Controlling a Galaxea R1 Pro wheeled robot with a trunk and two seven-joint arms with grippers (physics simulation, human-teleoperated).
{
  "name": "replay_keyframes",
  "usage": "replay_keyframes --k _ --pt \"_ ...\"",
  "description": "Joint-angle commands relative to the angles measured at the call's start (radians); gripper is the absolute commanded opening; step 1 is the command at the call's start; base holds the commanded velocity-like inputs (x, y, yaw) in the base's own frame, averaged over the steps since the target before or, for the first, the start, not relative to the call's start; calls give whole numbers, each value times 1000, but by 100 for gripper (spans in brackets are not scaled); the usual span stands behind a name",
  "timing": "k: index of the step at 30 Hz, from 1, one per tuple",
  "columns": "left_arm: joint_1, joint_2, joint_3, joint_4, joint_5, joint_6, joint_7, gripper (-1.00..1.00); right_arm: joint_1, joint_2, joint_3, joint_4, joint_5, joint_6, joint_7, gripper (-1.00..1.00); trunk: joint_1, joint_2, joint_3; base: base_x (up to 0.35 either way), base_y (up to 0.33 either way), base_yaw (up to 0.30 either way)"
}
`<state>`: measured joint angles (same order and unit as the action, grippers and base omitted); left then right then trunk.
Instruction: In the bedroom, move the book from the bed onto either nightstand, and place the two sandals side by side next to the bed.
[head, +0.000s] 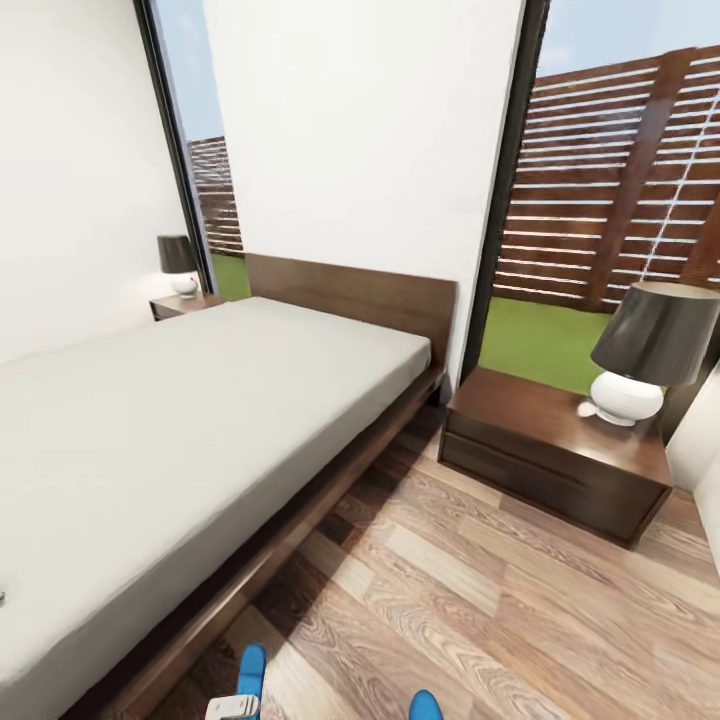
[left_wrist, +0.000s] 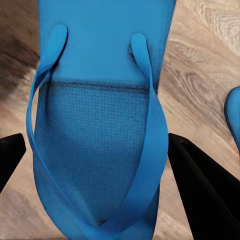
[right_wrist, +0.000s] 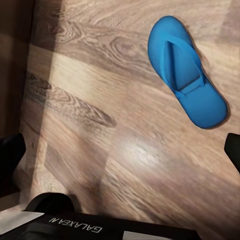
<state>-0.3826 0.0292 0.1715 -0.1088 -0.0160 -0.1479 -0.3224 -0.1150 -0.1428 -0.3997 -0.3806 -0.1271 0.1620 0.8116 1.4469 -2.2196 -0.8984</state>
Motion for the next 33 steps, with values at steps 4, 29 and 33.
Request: replay_keyframes --k 4,29,33 --pt "-1 0 6 1 -2 -2 -4 -100 0 0 -3 0 -8 11 4 100 0 0 -4 0 0 259" --pt "-1 0 6 1 -2 -2 -4 -100 0 0 -3 0 -8 11 3 100 0 0 -17 -39 0 210" --pt "-1 0 6 1 -2 -2 -4 -100 0 0 -4 0 -8 11 3 100 0 0 -17 -22 0 4"
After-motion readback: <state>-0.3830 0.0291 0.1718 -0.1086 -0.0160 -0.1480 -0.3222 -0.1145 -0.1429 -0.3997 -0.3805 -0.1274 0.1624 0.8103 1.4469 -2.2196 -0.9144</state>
